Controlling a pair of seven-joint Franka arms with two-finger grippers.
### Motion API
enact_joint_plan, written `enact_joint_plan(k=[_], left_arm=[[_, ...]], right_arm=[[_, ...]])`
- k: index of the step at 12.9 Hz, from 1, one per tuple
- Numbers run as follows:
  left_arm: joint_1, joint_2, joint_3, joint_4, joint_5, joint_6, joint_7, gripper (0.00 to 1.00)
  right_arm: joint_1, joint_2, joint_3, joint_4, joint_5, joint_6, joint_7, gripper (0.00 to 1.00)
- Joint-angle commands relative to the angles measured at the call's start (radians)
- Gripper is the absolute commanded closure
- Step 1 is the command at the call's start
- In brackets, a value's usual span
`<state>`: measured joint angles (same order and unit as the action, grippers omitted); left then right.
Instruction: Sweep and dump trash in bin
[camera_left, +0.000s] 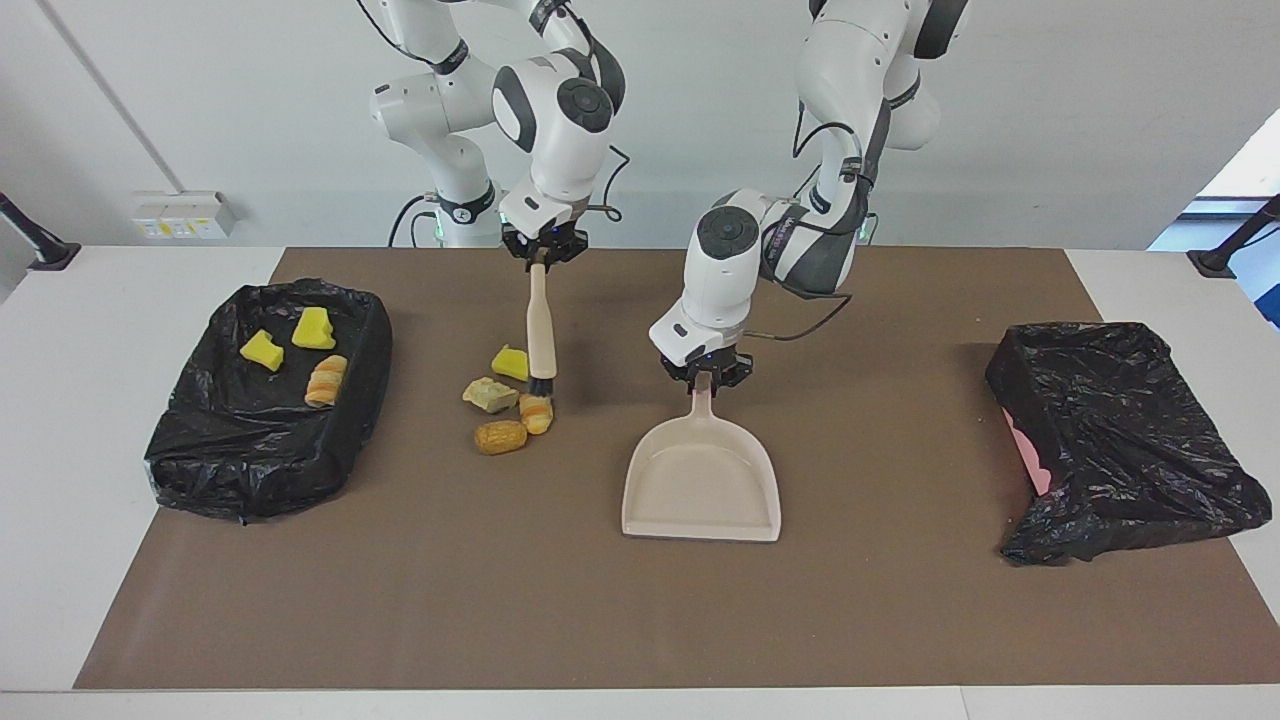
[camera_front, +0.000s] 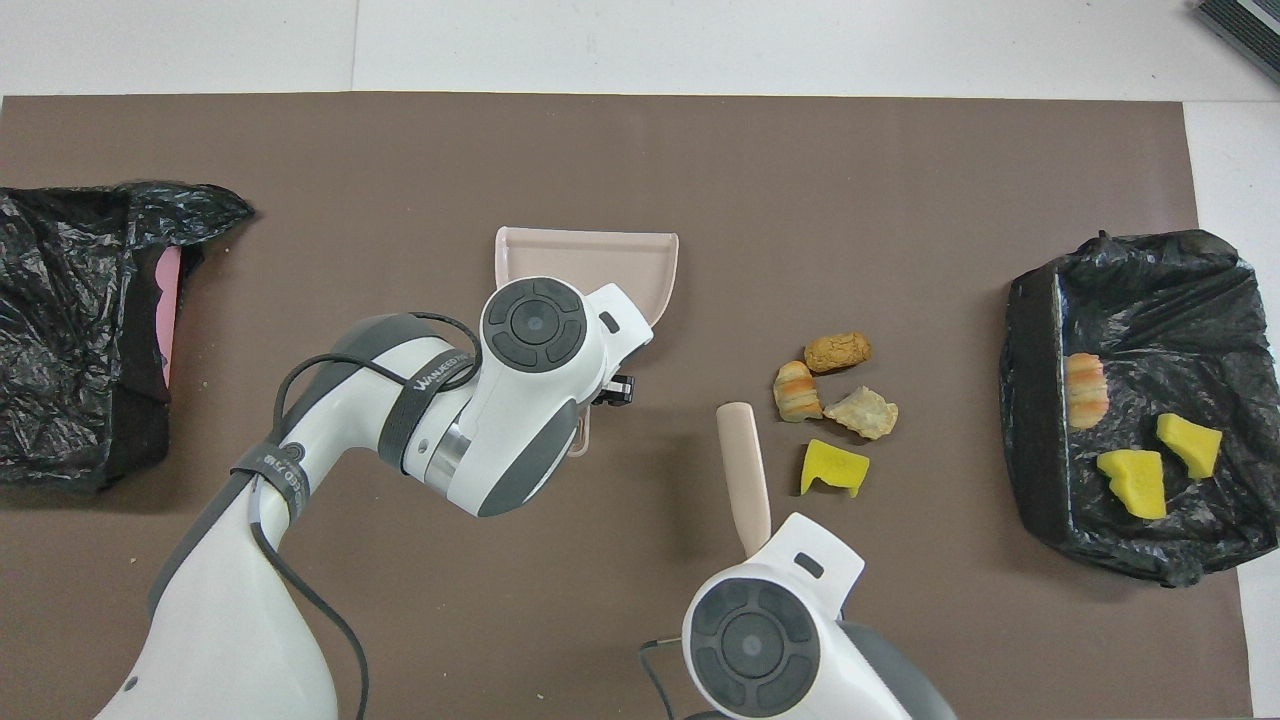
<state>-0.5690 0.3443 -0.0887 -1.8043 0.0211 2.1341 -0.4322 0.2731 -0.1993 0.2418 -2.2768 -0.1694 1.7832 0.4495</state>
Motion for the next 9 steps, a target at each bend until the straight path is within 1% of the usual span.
enact_joint_plan(k=[1,2,4,5,7,9], left_arm=[[-0.015,-0.034,0.015,-0.029,0.020,0.000,-0.005,0.93],[-0.015,-0.054,0.015,-0.030,0.020,-0.016,0.022,1.00],[-0.006,-0.108,0.015,-0.030,0.020,-0.106,0.189,1.00],[-0.006,-0.125,0.015,-0.030,0.020,-0.147,0.254,1.00],[-0.006,-0.139,0.017,-0.030,0.022,-0.204,0.392,1.00],[-0.015,-0.162,0.015,-0.044,0.066,-0.281,0.536,1.00]], right_arm=[[-0.118,0.012,0.014,-0.007,-0.060,0.001,-0.122,1.00],[-0.173,0.012,0.014,-0.021,-0.067,0.027,-0.165,1.00],[-0.285,0.012,0.014,-0.065,-0.067,0.120,-0.274,1.00],[-0.346,0.011,0.017,-0.082,-0.067,0.143,-0.335,1.00],[-0.361,0.011,0.017,-0.143,-0.062,0.200,-0.347,1.00],[-0.351,0.023,0.019,-0.181,-0.030,0.228,-0.322,1.00]])
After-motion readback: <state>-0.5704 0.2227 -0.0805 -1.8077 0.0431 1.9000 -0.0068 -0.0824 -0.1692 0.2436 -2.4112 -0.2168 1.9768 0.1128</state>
